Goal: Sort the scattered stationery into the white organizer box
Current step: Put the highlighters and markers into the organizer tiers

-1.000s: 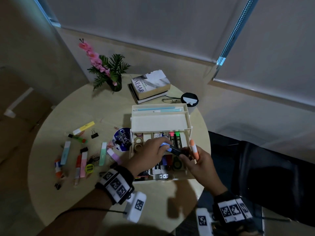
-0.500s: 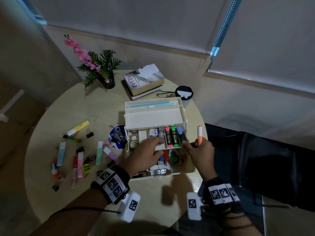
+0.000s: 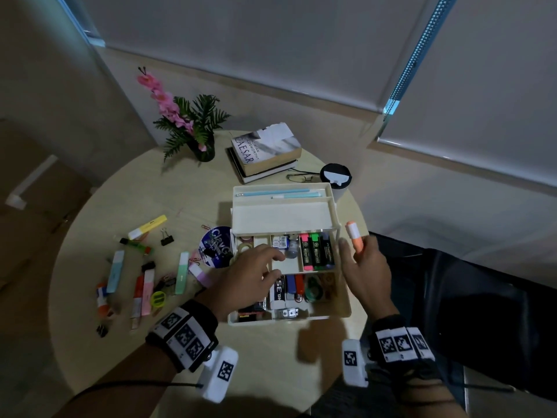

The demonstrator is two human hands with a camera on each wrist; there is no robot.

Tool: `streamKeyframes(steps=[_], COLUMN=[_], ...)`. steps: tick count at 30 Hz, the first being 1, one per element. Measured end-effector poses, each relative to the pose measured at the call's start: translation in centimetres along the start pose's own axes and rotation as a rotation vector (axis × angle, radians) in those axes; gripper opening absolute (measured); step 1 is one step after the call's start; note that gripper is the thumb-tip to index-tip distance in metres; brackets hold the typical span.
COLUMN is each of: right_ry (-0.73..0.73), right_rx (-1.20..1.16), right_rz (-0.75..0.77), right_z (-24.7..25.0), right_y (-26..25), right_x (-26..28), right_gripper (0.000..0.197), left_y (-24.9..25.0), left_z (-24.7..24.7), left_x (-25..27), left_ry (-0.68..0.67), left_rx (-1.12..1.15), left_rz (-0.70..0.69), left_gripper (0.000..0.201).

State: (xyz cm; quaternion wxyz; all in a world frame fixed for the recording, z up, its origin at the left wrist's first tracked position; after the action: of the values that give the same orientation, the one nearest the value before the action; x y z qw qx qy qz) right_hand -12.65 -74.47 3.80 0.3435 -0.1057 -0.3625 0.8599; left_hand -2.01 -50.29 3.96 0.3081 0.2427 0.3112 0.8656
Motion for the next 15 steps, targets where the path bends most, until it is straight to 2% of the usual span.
streamKeyframes(steps=[2, 4, 6, 9, 11, 15], right_ry=[-0.034, -0.140, -0.240, -0.287, -0.295, -0.331], right_rx=[-0.053, -0.068, -0.029, 0.101, 0.138, 0.151], right_rz=[0.137, 0.294, 0.431, 0.575, 0.622, 0.648], right_z=[1.0, 0.8, -0.3, -2.2, -3.2, -4.5], right_y=[-3.0, -5.9, -7.9, -9.2, -9.7, -10.6], right_x=[-0.3, -1.2, -2.6, -5.0, -6.1, -7.5], right_gripper=[0.026, 0.019, 0.020, 0.028, 0.034, 0.025], left_y=[0.1, 0.1, 0.0, -0.1, -0.2, -1.2], left_z=[0.9, 1.7, 2.1, 2.4, 2.6, 2.9], left_x=[0.2, 0.3, 0.2, 0.4, 0.7, 1.4], left_ry=[0.048, 0.077, 0.086, 0.085, 0.084, 0.095], left_rx=[0.021, 0.034, 0.045, 0.069, 0.076, 0.094], left_rz=[-0.015, -0.019, -0.017, -0.005, -0.009, 0.001], left_gripper=[0.028, 0.028, 0.027, 0.026, 0.026, 0.025])
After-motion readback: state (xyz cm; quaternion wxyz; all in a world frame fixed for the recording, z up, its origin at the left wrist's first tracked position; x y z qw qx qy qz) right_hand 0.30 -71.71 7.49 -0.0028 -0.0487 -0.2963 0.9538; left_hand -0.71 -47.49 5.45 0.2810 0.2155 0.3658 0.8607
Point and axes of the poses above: each hand's wrist, its own x-axis away from the middle knuckle, its own z-axis out of the back of the hand, y = z × x, the point moved 10 cm from there along -x, towards the middle knuckle, and after that the axes turned 3 degrees about z, right-handed, at the moved point
